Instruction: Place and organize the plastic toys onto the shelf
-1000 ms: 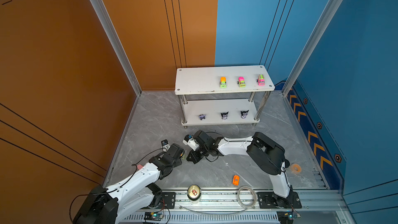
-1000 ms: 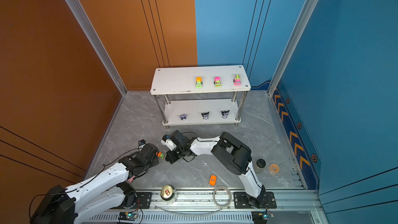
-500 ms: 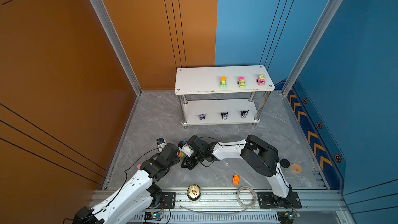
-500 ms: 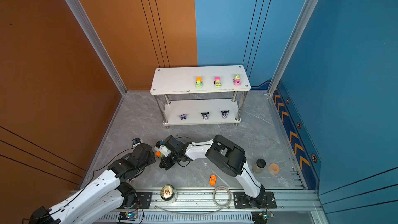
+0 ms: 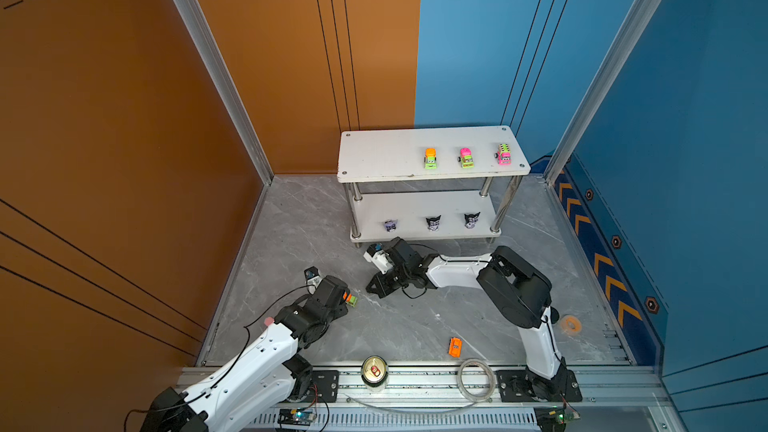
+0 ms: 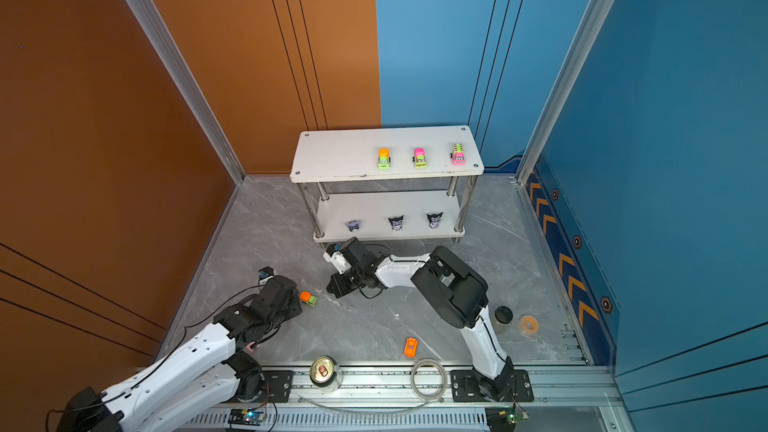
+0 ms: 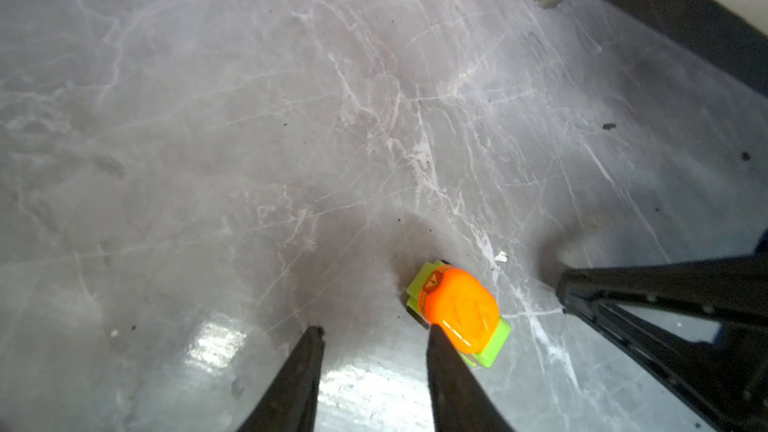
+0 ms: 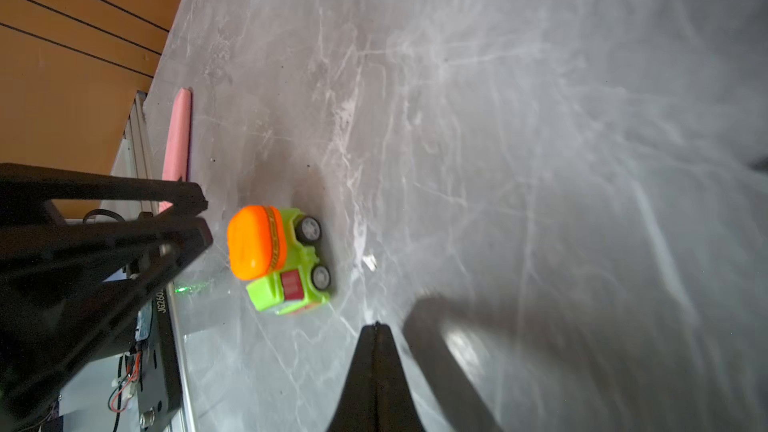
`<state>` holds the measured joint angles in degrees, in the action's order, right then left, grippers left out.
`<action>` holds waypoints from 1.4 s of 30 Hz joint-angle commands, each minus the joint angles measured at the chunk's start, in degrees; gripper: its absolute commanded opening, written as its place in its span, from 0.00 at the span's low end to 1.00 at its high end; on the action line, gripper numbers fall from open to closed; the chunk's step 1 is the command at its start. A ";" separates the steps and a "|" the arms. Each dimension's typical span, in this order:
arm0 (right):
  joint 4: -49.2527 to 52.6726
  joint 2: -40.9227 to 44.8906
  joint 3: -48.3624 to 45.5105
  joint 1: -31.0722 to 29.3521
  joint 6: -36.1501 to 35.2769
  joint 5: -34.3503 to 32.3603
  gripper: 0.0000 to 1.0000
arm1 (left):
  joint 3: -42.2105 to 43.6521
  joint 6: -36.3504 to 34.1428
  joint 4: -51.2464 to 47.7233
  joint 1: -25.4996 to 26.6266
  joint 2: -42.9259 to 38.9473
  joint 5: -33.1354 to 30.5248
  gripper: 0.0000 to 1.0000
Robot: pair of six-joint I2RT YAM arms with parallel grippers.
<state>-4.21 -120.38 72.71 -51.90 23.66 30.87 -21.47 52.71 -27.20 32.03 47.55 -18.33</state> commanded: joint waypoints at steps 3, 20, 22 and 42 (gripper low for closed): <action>4.05 -4.70 5.20 -4.11 0.12 0.15 0.04 | -1.01 0.29 1.18 1.09 2.06 0.98 0.50; 4.96 -0.13 -1.29 -5.78 -1.11 -1.47 0.05 | -3.60 -2.24 4.39 1.64 8.50 1.82 0.68; 5.43 1.14 -3.11 -4.79 -1.44 -2.11 0.05 | -3.79 -2.72 5.66 1.74 9.57 1.87 0.67; 6.67 10.44 -12.41 0.70 1.17 -7.50 0.06 | -4.98 -2.80 8.30 3.56 19.23 0.96 0.36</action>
<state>1.48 -110.45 61.41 -51.51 24.05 24.21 -25.65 49.89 -18.79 34.96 66.15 -16.67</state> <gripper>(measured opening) 0.056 0.367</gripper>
